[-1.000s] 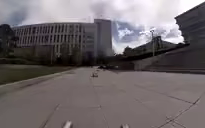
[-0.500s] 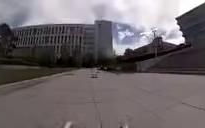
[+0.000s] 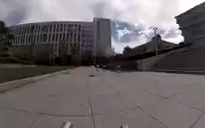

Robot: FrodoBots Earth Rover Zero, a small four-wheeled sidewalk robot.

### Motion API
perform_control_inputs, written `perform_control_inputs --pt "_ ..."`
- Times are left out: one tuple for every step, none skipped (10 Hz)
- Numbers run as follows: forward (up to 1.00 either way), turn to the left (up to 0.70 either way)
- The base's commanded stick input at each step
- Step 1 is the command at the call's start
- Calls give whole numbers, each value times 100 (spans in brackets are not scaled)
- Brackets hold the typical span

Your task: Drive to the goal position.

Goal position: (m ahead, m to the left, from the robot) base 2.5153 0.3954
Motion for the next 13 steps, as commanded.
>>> perform_control_inputs --pt "100 -2" --pt "100 -18" --pt "100 -18" --pt "100 -2" --pt "100 0" --pt "100 -4" --pt "100 -8" --pt "100 -2" --pt "100 0" --pt "100 0" --pt "100 0" --pt "100 0" --pt "100 0"
